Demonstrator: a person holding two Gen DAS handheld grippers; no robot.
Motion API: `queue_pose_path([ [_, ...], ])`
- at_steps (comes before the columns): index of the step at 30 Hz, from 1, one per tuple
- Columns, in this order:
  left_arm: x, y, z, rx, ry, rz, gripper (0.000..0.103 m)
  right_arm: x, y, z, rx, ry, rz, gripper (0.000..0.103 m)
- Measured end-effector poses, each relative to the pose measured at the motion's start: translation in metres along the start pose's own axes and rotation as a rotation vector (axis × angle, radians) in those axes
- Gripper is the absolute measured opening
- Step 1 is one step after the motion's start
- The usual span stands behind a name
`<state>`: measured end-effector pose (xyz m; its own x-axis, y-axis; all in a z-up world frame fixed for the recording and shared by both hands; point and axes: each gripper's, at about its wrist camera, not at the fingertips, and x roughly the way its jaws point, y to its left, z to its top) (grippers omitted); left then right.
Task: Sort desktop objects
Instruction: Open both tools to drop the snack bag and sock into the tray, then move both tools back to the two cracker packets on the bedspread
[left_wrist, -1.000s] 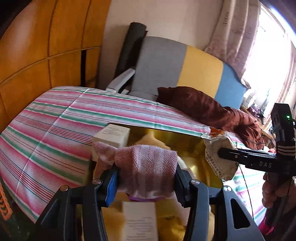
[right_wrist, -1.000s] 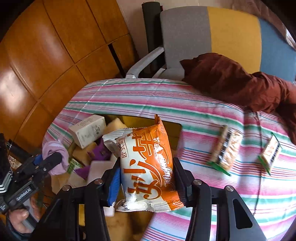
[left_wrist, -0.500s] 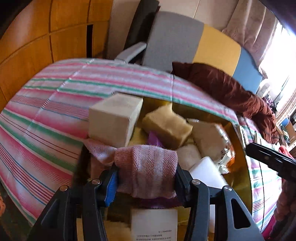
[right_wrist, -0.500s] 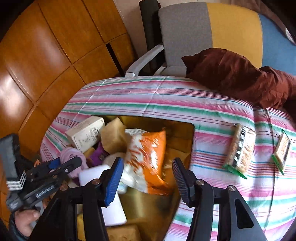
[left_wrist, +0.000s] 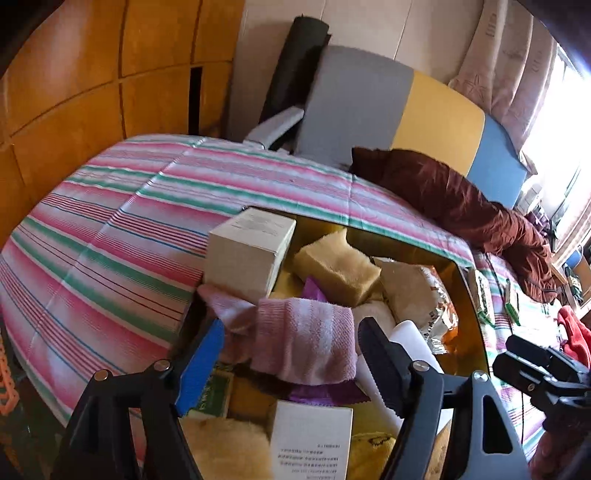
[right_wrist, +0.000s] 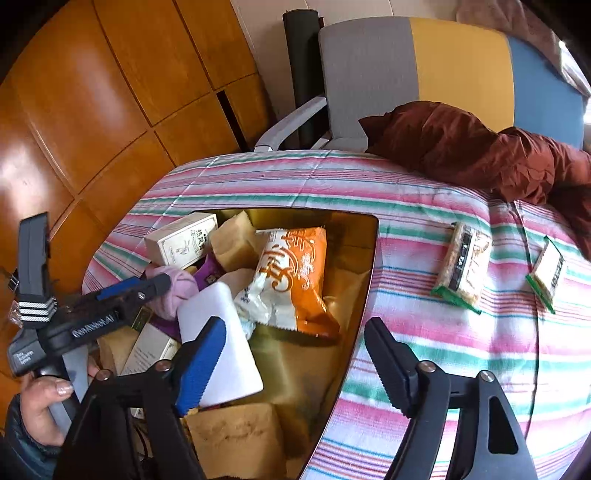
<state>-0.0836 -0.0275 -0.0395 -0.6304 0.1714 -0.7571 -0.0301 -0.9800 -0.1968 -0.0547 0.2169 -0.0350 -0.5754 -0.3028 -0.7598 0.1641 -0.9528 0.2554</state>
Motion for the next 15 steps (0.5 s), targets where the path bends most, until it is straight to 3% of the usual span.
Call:
queue_pose_path([
  [7, -0.038, 0.003, -0.009, -0.03, -0.093, -0.018, 0.076, -0.006, -0.004, -0.015, 0.027, -0.001, -0.001, 0.083],
  [15, -0.049, -0.03, -0.019, 0.042, -0.085, -0.1, 0.076, -0.019, -0.013, -0.023, 0.023, -0.024, -0.025, 0.086],
])
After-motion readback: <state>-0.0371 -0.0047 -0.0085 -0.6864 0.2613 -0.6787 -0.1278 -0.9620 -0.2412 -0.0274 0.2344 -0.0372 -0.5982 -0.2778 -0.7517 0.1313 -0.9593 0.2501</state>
